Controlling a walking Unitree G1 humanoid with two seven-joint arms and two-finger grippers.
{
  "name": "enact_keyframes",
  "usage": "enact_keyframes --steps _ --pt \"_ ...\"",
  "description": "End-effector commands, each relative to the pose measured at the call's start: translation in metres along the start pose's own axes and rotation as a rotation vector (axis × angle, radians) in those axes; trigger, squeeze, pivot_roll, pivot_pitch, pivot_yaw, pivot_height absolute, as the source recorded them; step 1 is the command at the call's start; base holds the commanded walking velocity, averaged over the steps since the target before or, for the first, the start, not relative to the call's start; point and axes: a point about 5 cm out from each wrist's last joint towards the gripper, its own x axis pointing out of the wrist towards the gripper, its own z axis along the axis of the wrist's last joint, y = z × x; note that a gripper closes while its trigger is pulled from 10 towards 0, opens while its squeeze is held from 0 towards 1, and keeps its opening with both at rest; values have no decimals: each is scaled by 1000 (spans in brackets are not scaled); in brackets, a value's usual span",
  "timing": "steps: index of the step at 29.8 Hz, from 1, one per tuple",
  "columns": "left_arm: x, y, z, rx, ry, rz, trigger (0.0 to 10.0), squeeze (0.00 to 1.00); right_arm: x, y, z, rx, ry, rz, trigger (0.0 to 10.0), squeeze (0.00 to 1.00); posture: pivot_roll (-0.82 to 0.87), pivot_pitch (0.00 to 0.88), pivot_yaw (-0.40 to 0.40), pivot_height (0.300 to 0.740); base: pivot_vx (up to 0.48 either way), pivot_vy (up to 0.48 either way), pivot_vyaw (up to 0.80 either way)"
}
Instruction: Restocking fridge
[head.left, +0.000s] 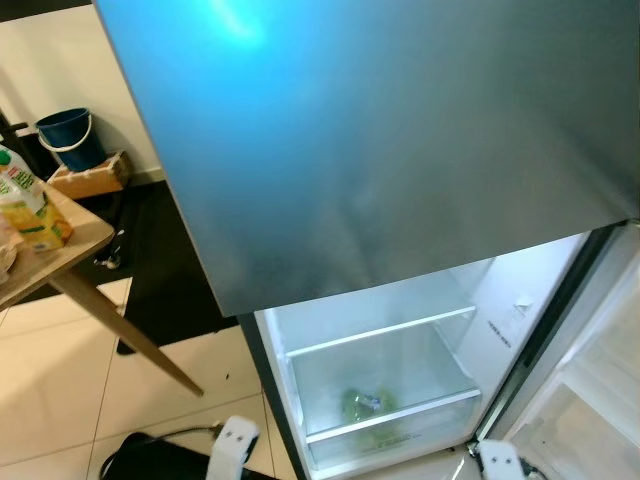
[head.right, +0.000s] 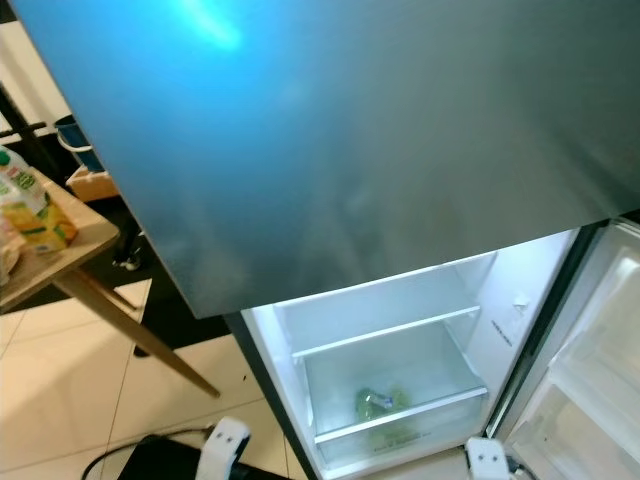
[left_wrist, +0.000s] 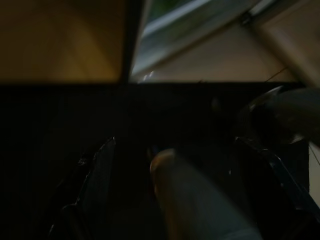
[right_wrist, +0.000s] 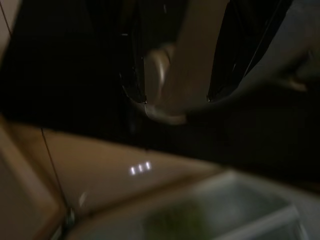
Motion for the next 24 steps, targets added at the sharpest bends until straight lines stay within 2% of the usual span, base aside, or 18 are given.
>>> enact_keyframes --steps 1,3,5,7,8,11,13,16,20,24 --pt "-11 14 -17 -60 57 83 10000 0 -1 5 -12 -25 58 -8 10000 0 -123 43 86 740 0 0 0" --pt "-18 19 -33 -113 106 160 10000 0 -1 11 -20 -98 104 -24 10000 0 -114 47 69 740 0 0 0" --pt "-18 19 -33 -113 106 160 10000 0 -1 11 -20 -98 104 -24 10000 0 -114 47 69 740 0 0 0" --pt "-21 21 -41 -122 128 194 10000 0 1 16 -19 -165 115 -28 10000 0 -106 51 53 740 0 0 0" --pt "-21 21 -41 -122 128 194 10000 0 1 16 -19 -165 115 -28 10000 0 -106 51 53 740 0 0 0" --pt "-19 20 -39 -127 122 222 10000 0 6 31 -9 -345 103 28 10000 0 -82 65 10 740 0 0 0" --pt "-17 18 -37 -122 116 234 10000 0 7 36 -5 -423 98 59 10000 0 -51 62 -16 740 0 0 0" --pt "-14 15 -35 -115 111 242 10000 0 9 39 0 -466 96 76 10000 0 -11 67 -42 740 0 0 0" --pt "-8 10 -30 -99 111 274 10000 0 12 47 10 -574 97 108 10000 0 39 65 -91 740 0 0 0" --pt "-5 4 -31 -83 127 283 10000 0 15 54 20 -615 77 128 10000 0 50 57 -103 740 0 0 0"
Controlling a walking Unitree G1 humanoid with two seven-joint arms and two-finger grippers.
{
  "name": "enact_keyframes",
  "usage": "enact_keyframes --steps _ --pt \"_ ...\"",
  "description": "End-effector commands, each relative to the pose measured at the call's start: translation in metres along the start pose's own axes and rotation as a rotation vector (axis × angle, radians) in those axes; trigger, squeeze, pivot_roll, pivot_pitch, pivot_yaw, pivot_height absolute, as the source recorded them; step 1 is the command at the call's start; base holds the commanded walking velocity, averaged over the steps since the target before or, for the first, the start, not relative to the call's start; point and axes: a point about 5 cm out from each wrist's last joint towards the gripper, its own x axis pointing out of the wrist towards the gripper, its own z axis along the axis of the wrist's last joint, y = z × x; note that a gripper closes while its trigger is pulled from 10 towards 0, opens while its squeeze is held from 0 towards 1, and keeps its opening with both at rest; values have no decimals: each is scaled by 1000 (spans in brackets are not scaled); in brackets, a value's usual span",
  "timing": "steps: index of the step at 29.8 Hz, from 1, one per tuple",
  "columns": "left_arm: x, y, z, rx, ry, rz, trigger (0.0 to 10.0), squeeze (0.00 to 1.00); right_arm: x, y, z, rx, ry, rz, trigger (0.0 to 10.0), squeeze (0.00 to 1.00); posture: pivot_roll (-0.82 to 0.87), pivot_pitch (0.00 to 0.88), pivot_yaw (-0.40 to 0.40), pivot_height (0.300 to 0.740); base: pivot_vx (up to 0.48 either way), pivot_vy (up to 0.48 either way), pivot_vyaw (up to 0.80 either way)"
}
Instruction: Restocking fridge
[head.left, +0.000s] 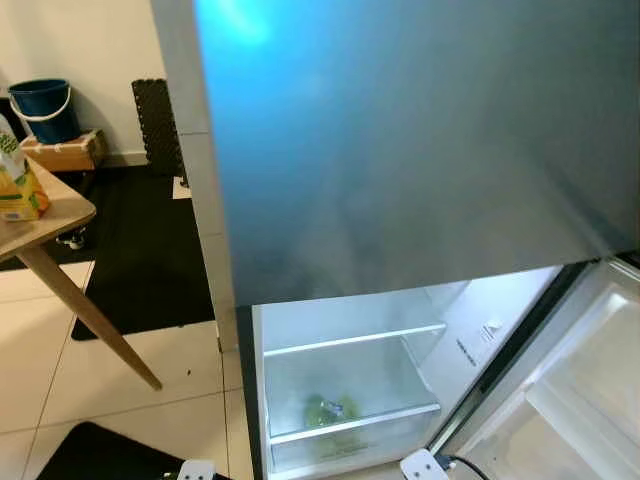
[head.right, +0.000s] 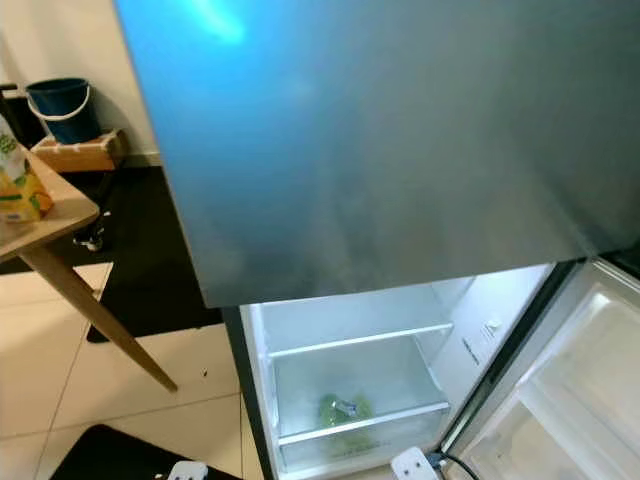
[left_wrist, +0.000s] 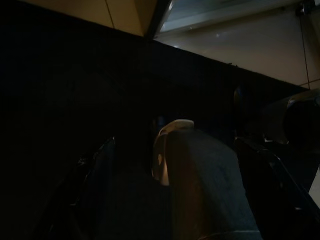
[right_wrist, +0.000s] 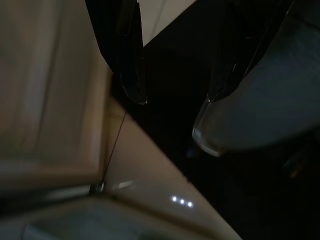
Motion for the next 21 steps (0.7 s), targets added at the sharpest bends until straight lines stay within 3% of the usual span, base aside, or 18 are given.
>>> enact_keyframes --steps 1,7,9,21 --pt "1 -6 -7 0 30 4 10000 0 1 0 3 -27 2 10 10000 0 53 52 -105 740 0 0 0" --pt "1 -12 -13 -13 47 7 10000 0 2 -1 12 -63 -10 10 10000 0 55 36 -100 740 0 0 0" --pt "-1 -12 -20 26 74 1 10000 0 2 1 12 -71 -8 14 10000 0 53 27 -91 740 0 0 0" --pt "-2 5 -10 47 61 37 10000 0 -3 2 -19 -41 73 5 10000 0 26 31 -66 740 0 0 0"
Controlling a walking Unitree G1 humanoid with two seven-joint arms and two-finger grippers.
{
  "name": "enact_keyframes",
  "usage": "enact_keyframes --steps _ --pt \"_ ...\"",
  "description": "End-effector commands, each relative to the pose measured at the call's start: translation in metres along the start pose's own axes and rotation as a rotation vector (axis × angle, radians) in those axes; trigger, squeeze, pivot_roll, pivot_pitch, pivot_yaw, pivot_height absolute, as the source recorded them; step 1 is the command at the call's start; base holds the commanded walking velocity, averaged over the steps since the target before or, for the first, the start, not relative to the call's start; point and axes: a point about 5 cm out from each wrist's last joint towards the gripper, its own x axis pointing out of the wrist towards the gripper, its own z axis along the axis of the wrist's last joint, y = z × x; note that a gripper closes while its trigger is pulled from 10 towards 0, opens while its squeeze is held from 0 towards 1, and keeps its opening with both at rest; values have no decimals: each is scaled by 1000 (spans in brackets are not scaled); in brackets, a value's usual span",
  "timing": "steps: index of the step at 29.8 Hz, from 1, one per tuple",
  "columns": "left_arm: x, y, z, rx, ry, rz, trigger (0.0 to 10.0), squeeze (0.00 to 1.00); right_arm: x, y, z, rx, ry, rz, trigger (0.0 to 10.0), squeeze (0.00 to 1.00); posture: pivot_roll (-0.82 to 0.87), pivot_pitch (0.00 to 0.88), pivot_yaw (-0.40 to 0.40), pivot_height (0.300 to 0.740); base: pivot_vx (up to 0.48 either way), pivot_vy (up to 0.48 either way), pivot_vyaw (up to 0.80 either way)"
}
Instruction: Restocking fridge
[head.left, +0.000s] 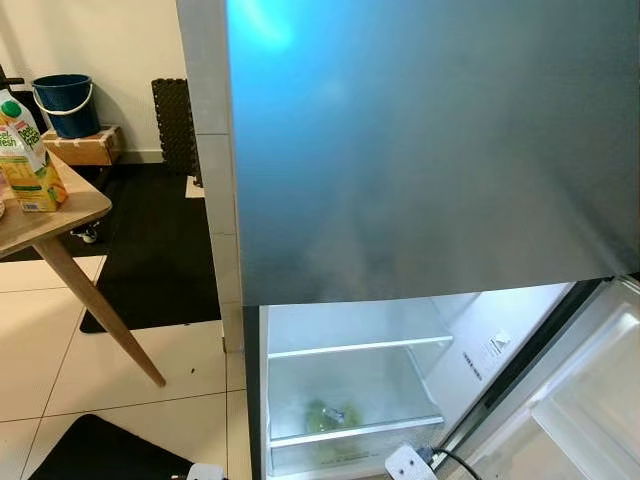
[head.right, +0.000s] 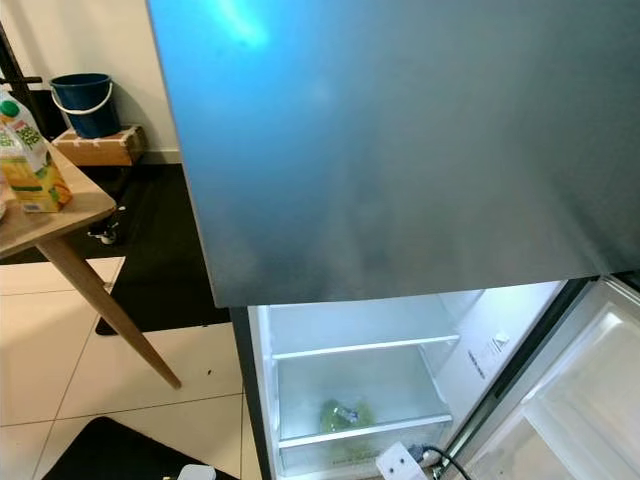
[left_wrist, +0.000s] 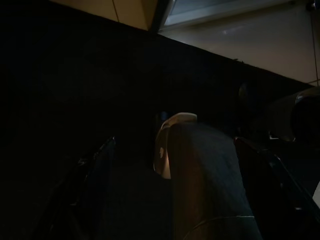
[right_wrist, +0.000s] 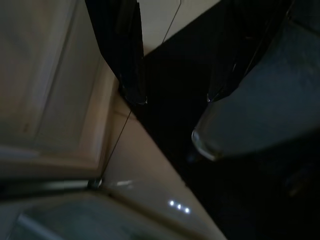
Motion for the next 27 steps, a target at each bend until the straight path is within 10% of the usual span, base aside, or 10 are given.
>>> enact_keyframes --steps 1,27 --pt "-1 6 -3 11 26 12 10000 0 -1 -2 -6 4 20 -10 10000 0 26 31 -66 740 0 0 0" --pt "2 -8 0 50 40 -34 10000 0 -2 -10 -8 90 19 -58 10000 0 -19 27 -40 740 -212 0 0"
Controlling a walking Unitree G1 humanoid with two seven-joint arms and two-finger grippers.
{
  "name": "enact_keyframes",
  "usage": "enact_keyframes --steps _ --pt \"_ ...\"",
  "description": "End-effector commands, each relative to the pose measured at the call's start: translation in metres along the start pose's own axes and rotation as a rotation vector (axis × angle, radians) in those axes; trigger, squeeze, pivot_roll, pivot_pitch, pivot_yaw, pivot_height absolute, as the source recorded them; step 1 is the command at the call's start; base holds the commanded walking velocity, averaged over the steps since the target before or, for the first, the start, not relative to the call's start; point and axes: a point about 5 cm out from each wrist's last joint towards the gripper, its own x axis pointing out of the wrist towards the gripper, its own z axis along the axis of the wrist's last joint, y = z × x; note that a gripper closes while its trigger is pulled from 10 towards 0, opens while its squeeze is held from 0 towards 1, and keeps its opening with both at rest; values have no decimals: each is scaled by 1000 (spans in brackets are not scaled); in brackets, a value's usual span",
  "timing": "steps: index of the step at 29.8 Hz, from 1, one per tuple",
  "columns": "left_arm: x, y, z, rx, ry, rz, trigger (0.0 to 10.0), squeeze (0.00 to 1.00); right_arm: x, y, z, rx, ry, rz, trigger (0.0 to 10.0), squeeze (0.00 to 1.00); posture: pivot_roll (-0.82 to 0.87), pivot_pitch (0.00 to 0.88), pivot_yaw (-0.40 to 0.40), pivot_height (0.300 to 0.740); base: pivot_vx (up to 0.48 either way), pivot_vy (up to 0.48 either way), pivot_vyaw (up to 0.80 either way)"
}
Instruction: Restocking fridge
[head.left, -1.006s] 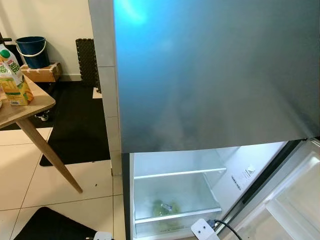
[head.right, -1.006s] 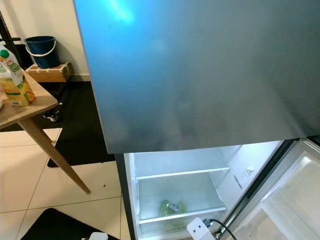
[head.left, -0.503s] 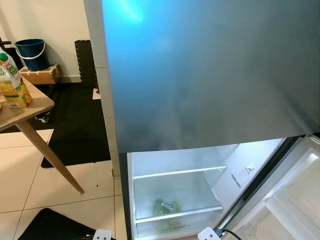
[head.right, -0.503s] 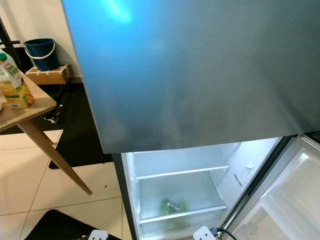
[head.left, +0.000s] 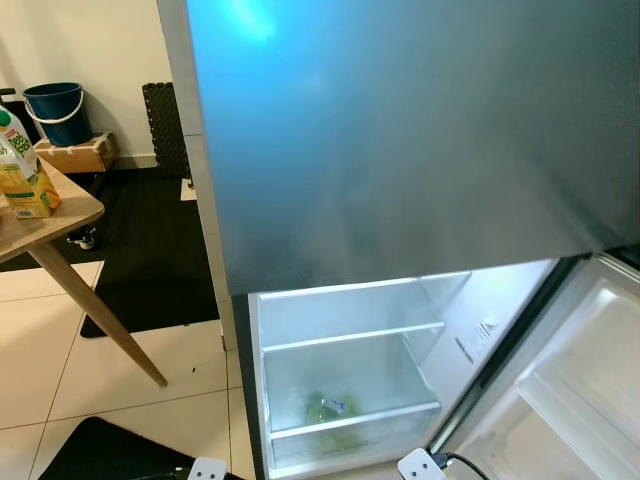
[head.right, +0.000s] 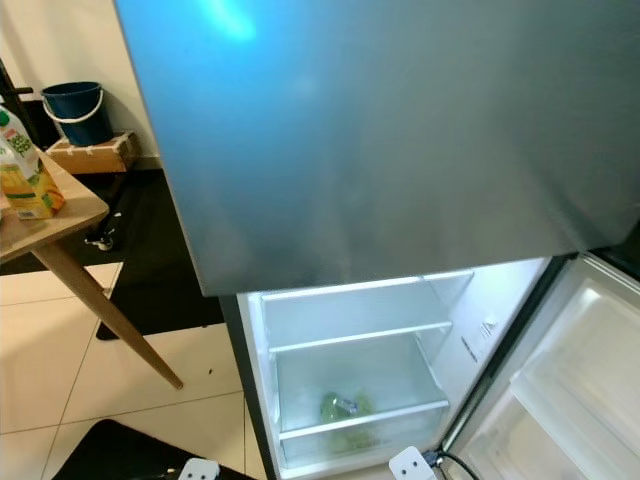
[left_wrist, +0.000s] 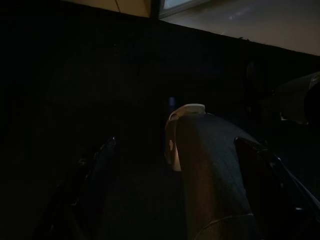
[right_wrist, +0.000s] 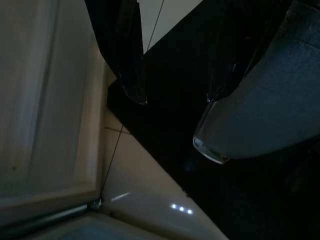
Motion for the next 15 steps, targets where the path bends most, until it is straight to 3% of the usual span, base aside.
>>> enact_keyframes --steps 1,15 --pt "0 -5 -5 8 24 -14 10000 0 -1 -2 -5 17 16 -13 10000 0 -20 27 -38 740 -420 0 0" --pt "2 -6 3 27 12 -21 10000 0 -1 -2 -8 40 22 -20 10000 0 -36 21 -29 740 -445 0 0"
